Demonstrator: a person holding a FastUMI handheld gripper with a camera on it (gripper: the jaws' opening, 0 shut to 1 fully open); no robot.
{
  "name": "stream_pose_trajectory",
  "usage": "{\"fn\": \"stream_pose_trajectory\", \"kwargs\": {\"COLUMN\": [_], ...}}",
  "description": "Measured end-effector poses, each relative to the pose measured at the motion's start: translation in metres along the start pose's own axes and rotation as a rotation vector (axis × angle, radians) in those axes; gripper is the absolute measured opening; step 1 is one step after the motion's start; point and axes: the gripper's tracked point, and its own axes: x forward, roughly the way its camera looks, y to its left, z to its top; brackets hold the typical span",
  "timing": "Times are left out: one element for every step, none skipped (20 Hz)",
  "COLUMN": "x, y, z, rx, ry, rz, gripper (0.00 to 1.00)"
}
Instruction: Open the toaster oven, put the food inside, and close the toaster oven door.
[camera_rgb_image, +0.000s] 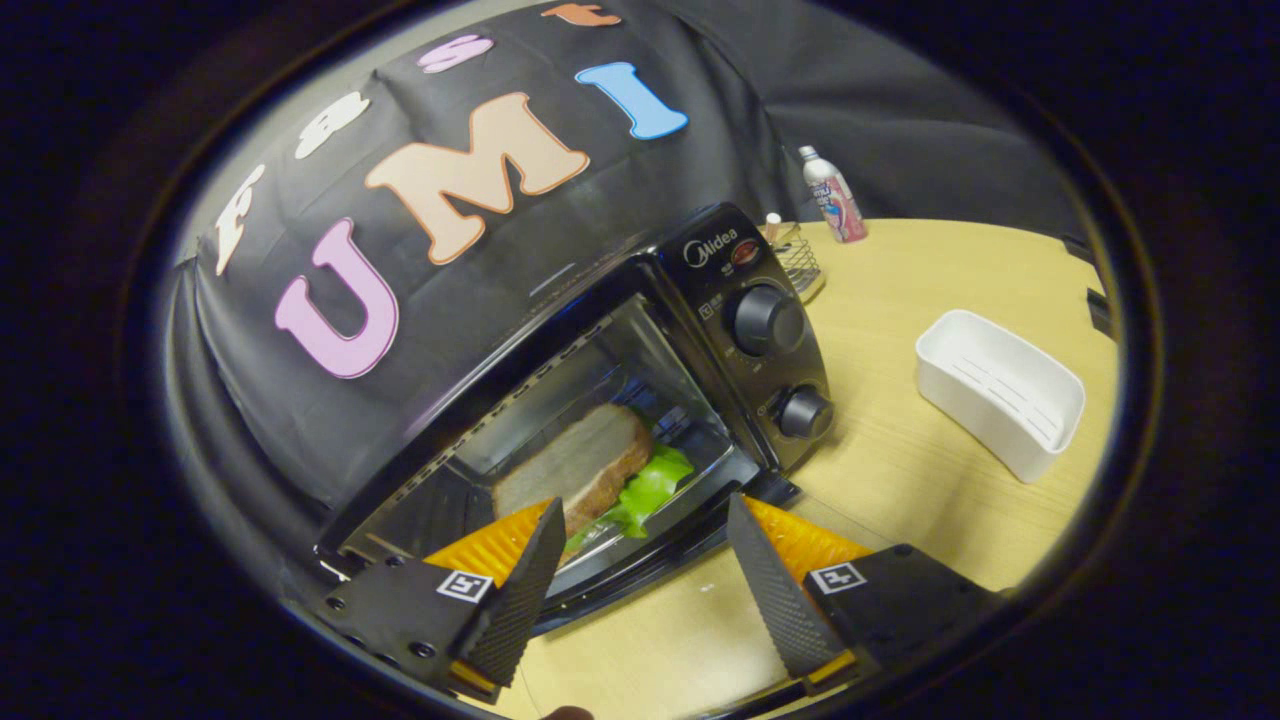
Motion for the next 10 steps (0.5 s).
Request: {"fn": "stream_pose_trajectory", "kwargs": {"x": [-0.005, -0.010, -0.015, -0.020, -0.026, -0.032, -0.039, -0.047, -0.055, -0.062], "y": [0.002, 0.002, 0.001, 0.000, -0.001, -0.002, -0.005, -0.006, -0.009, -0.011], "z": [0.000, 0.000, 0.001, 0.001, 0.002, 0.003, 0.004, 0.006, 0.006, 0.007], "rx": [-0.004, -0.011, -0.024, -0.040, -0.058, -0.076, -0.093, -0.113, -0.136, -0.164], "ry": [-0.001, -0.002, -0.005, -0.006, -0.008, -0.010, -0.015, -0.019, -0.023, -0.026], "rz": [0.003, 0.003, -0.002, -0.009, -0.017, -0.023, -0.027, -0.032, -0.038, -0.050], "gripper": [0.99, 0.99, 0.99, 0.99, 0.99, 0.99, 0.99, 0.99, 0.99, 0.99]}}
